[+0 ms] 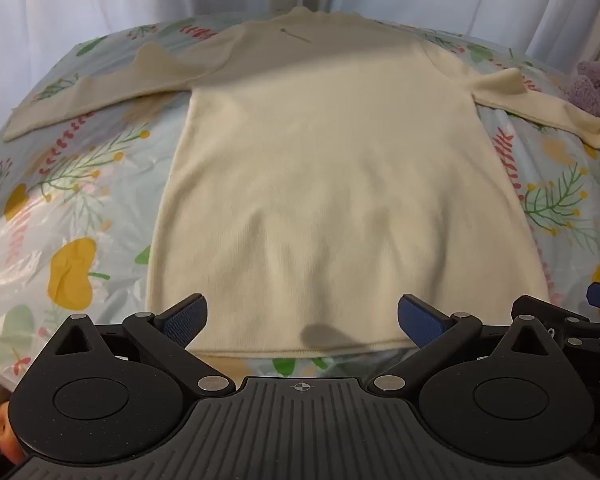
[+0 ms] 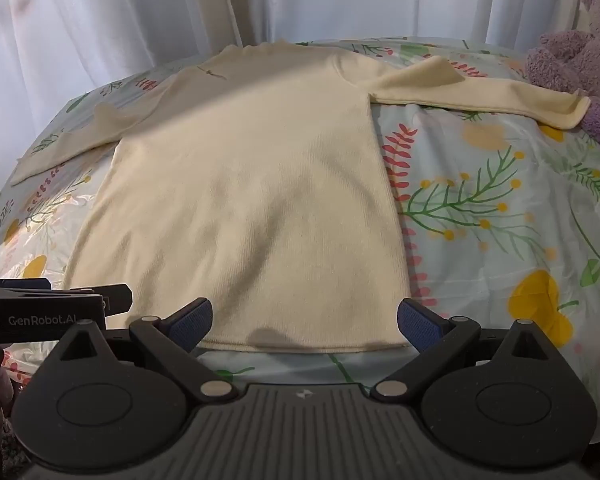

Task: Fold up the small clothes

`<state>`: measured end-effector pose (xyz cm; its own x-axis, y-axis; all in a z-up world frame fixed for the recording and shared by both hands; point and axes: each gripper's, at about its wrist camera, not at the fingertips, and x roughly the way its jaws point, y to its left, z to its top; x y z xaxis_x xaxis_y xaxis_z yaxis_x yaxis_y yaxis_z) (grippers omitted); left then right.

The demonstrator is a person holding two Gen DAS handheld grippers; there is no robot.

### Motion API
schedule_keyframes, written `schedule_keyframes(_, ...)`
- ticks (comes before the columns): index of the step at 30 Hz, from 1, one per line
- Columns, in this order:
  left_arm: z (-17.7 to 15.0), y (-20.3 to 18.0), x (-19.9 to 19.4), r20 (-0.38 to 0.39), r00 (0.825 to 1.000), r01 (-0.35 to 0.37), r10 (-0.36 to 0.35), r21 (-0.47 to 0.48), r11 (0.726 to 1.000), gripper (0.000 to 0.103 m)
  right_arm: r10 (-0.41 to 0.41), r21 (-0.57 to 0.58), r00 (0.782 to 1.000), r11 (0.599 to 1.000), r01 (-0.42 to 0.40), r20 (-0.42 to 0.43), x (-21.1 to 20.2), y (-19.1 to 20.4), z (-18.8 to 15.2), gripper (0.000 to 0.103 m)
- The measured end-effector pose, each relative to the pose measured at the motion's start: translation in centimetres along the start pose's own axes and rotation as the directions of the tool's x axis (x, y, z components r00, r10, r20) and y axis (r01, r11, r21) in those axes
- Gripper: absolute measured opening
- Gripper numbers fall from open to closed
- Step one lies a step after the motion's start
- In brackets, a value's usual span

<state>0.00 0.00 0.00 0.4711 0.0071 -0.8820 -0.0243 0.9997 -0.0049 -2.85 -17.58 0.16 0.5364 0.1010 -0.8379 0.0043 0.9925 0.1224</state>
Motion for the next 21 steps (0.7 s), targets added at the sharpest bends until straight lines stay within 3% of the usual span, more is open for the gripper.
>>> schedule_keyframes(11, -1.2, -0.2, 0.1, 0.011, 1.000, -0.009, 0.009, -0.011, 1.000, 0.103, 0.005, 0.004, 1.000, 1.000, -0.005, -0.007, 0.4, -0.2, 0.0, 0.099)
schedule_keyframes(21, -0.1, 0.0, 0.1, -0.006, 1.000, -0.006, 0.006, -0.010, 1.000, 0.103, 0.007, 0.008, 1.000, 1.000, -0.007, -0.011, 0.5, -0.3, 0.0, 0.099)
